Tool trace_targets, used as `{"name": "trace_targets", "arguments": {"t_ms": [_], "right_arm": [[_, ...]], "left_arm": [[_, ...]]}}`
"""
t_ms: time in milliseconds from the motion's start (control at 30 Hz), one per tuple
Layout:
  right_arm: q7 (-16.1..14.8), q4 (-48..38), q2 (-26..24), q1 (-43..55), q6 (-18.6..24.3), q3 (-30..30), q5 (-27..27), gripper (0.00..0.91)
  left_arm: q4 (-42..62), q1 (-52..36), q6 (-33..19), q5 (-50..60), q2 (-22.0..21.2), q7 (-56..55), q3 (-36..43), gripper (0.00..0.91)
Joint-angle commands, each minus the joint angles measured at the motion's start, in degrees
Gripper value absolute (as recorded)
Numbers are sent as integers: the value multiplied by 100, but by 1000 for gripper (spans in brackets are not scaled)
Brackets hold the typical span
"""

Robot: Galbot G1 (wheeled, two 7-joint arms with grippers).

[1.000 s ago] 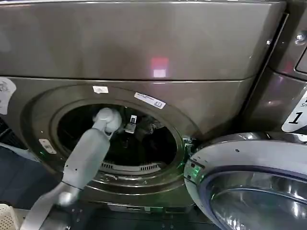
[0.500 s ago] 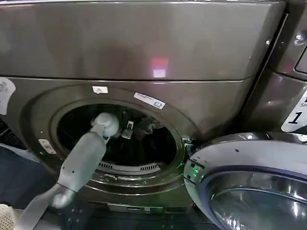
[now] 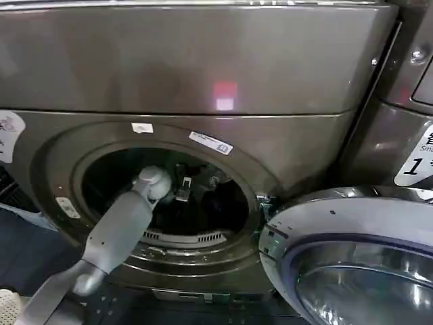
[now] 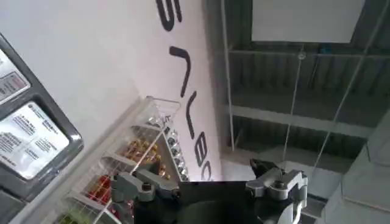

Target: Grasp the clothes from the dryer.

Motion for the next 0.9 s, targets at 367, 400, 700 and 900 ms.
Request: {"name": "trace_targets", "arguments": {"t_ms": [367, 400, 700, 900], "right_arm": [[-5, -18, -19, 12, 10, -11, 2, 907], [-7, -14, -20, 8, 10, -10, 4, 907], [-10, -12, -4, -6, 18, -14, 15, 907], [-10, -1, -4, 24, 16, -42, 36, 907]], "left_arm": [[150, -25, 51, -113, 2, -32, -29, 0], [148, -22, 52, -115, -3, -32, -34, 0], [-84, 64, 113, -331, 61, -221, -148, 0], [-682, 277, 277, -985, 226, -1261, -184, 0]]}}
